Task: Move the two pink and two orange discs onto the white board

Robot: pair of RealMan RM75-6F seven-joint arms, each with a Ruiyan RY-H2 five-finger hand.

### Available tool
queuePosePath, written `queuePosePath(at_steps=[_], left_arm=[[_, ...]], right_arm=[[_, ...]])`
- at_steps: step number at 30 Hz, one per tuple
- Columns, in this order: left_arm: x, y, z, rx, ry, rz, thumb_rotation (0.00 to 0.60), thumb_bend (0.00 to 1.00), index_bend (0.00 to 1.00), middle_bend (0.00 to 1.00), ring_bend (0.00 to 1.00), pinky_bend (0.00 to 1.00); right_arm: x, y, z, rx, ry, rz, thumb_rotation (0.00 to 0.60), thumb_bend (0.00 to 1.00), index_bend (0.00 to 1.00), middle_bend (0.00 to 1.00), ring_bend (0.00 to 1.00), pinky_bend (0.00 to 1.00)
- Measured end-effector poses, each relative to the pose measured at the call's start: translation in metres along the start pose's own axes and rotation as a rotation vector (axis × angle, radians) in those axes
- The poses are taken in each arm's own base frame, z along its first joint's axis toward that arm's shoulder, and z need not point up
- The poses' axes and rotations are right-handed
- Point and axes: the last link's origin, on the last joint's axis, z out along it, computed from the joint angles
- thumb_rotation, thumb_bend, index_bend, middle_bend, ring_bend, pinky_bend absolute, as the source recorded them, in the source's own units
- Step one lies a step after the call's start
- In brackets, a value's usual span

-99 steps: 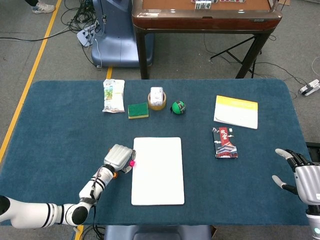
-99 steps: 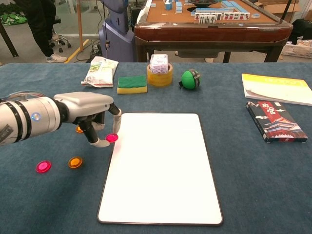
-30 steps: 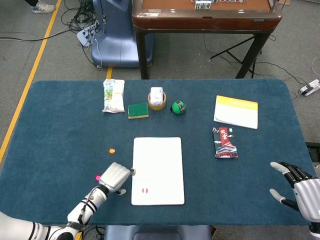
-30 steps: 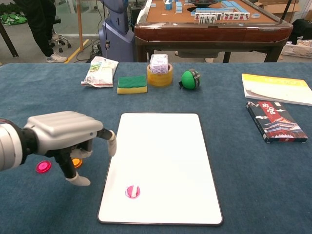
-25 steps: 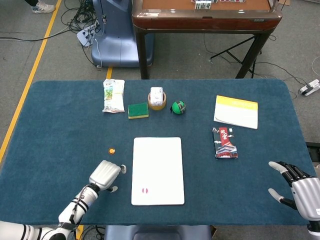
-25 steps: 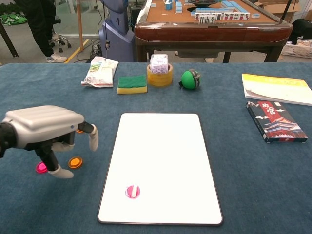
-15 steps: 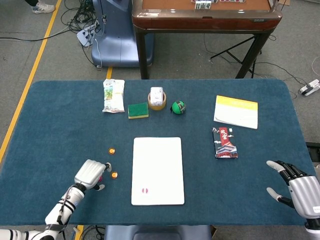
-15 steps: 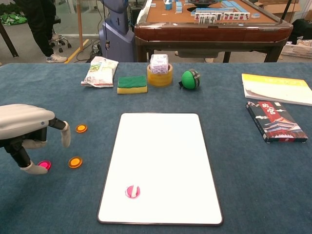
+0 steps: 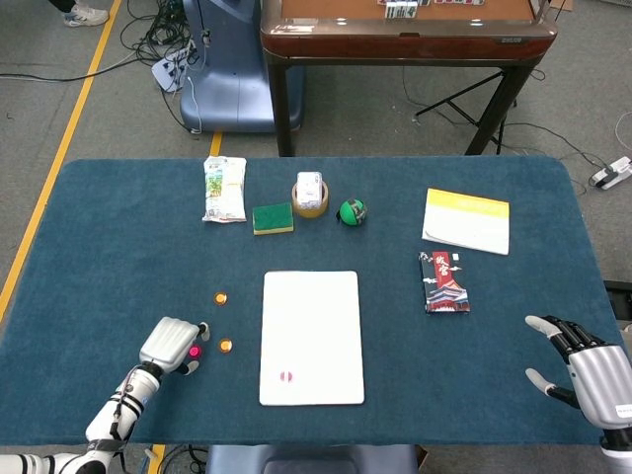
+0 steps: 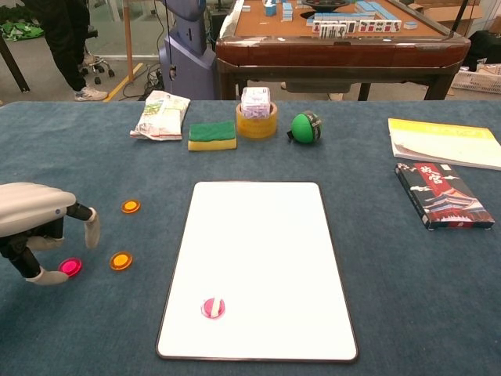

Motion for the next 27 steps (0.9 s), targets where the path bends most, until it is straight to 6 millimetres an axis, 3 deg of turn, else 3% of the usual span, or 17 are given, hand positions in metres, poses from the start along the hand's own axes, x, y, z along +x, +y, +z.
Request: queuePosePath(at_steps=[27], left_arm=[[-0.014,-0.015,0.004,0.043,-0.029,-0.022,0.6,0.27,0.52,1.0,1.0,1.0]], right_arm=[[-0.002,0.0,0.003,-0.001,-0.014,-0.005,0.6,0.0,0.26,0.31,0.34,0.63]])
